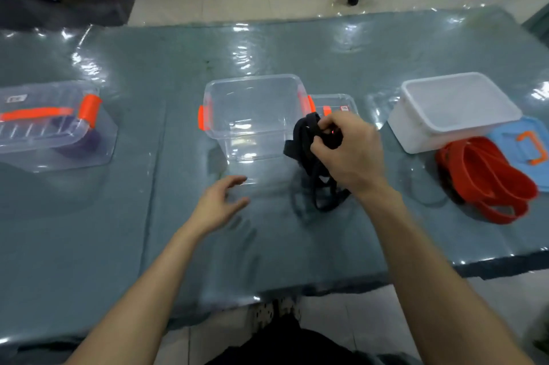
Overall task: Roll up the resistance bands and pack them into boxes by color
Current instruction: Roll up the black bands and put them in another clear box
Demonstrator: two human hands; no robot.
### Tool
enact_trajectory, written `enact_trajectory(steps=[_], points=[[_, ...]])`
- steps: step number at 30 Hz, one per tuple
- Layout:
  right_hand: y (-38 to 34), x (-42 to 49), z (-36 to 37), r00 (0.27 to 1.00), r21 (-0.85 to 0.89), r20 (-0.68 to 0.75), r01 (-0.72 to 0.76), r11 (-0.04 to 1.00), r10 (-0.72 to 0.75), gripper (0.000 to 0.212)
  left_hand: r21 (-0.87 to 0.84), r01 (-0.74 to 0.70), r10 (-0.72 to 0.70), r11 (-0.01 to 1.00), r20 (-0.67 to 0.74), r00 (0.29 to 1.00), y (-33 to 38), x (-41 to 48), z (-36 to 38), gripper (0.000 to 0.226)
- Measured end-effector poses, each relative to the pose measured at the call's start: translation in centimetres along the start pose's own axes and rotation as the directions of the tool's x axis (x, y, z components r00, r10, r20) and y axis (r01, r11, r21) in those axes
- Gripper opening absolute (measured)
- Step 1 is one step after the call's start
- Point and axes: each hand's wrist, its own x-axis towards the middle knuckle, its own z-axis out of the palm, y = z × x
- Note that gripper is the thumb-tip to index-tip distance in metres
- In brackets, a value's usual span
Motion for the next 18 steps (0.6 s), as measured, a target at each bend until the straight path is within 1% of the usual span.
enact_trajectory(steps=[1,3,5,7,8,10,11,12,13,14,15,17,18], points=[[-1.1,0.6,-0.4,1.000,0.007,-0.015,-0.005,1.000,0.005,0.013,-0.047,-0.050,0.048,0.998,-0.040,0.998,1.4,-0.2,-0.5,0.053],[-3.0,1.4,-0.7,1.000,0.009,0.004,-0.030,1.000,0.030,0.016,-0.199,-0.102,0.093,0.975,-0.056,0.994,4.2,-0.3,-1.5,0.051],[-4.6,1.8,-0.6,0.998,0.010,0.039,-0.045,0.999,0.044,0.019,-0.354,-0.128,0.128,0.926,-0.026,0.991,6.6,-0.6,-2.2,0.049],[-6.1,2.0,-0.1,0.995,0.076,0.096,-0.044,0.996,0.037,0.017,-0.509,-0.132,0.172,0.850,0.031,0.985,8.0,-1.1,-3.0,0.049],[-7.0,2.0,0.2,0.990,0.118,0.137,-0.040,0.992,0.024,0.017,-0.566,-0.128,0.197,0.814,0.061,0.979,8.5,-1.4,-3.5,0.053],[-8.9,1.9,0.7,0.975,0.190,0.221,-0.026,0.981,-0.017,0.022,-0.588,-0.130,0.214,0.798,0.075,0.974,8.9,-2.1,-4.5,0.070],[-10.0,1.8,0.7,0.967,0.225,0.253,-0.016,0.974,-0.042,0.026,-0.568,-0.128,0.195,0.813,0.059,0.979,9.0,-2.2,-5.0,0.078],[-10.9,1.8,0.7,0.958,0.255,0.279,-0.002,0.967,-0.071,0.029,-0.542,-0.130,0.172,0.830,0.027,0.985,9.2,-2.3,-5.4,0.081],[-11.7,1.8,0.6,0.947,0.270,0.304,0.019,0.963,-0.104,0.033,-0.528,-0.137,0.151,0.838,-0.016,0.988,9.4,-2.2,-5.8,0.077],[-12.1,1.9,0.6,0.934,0.275,0.332,0.040,0.961,-0.134,0.036,-0.532,-0.154,0.137,0.832,-0.071,0.988,9.5,-2.0,-6.1,0.065],[-12.2,2.0,0.6,0.920,0.281,0.361,0.046,0.958,-0.150,0.040,-0.545,-0.173,0.116,0.820,-0.138,0.984,9.5,-1.7,-6.4,0.048],[-11.4,2.3,1.0,0.906,0.341,0.403,-0.018,0.940,-0.129,0.044,-0.586,-0.177,0.033,0.791,-0.248,0.968,8.7,-1.1,-7.1,0.012],[-10.5,2.2,1.5,0.909,0.378,0.405,-0.068,0.923,-0.099,0.043,-0.629,-0.173,-0.009,0.758,-0.275,0.961,8.0,-0.8,-7.6,0.005]])
